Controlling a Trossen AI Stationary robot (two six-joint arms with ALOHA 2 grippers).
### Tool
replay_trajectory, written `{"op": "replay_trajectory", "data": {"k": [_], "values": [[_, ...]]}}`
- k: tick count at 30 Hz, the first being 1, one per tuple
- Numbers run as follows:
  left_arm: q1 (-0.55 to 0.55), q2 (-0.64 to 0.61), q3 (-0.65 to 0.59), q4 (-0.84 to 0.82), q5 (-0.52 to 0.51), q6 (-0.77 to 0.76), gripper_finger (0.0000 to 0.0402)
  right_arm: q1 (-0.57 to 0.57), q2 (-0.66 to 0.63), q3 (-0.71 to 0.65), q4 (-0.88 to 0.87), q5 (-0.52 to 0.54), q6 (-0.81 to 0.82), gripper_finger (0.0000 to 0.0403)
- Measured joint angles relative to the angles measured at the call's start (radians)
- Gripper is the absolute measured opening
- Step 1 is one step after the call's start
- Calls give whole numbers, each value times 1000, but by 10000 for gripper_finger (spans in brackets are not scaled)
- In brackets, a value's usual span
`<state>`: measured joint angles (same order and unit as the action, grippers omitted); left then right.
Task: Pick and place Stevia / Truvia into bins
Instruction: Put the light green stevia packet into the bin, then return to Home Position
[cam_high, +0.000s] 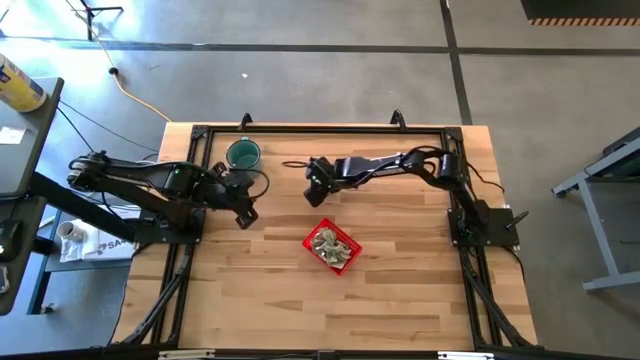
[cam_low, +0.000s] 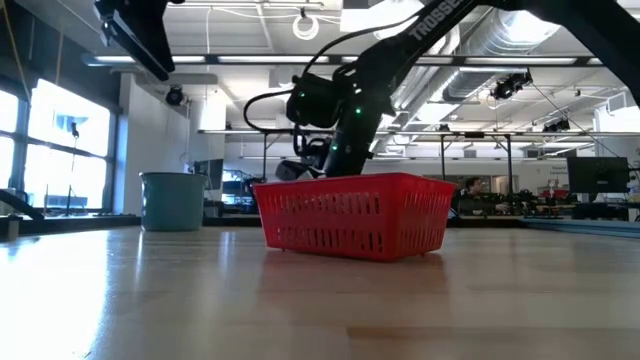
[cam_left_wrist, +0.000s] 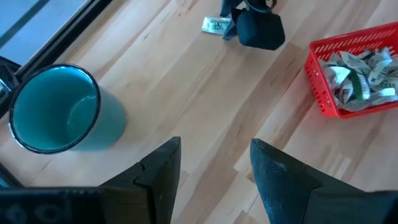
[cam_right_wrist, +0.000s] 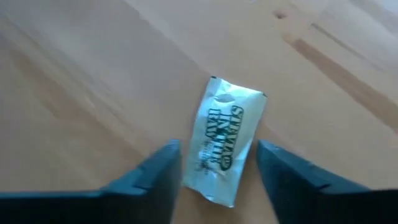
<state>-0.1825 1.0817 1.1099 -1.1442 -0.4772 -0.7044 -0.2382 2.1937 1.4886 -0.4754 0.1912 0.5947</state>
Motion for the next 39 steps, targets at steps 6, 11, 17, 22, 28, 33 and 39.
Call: {"op": "replay_trajectory", "data": {"k": [6,11,17,22,28,33,39], "values": [[0,0,0,1,-29,0,227,3,4,28,-98,31,-44,58],[-1,0,0,23,-30,0,227,26,-29,76,-232,-36,-89,17],[-1,5,-8,26,-27,-9,227,187,-269,101,-371,-41,-28,7],[-1,5,-8,121,-3,-45,227,337,-367,46,-425,-147,107,11],[-1,51,-8,332,76,9,227,425,-337,-30,-299,-115,242,30],[-2,181,-8,434,255,82,227,469,-345,-27,-266,-15,328,100],[-1,365,-8,551,351,141,227,573,-383,0,-434,128,443,192]]}}
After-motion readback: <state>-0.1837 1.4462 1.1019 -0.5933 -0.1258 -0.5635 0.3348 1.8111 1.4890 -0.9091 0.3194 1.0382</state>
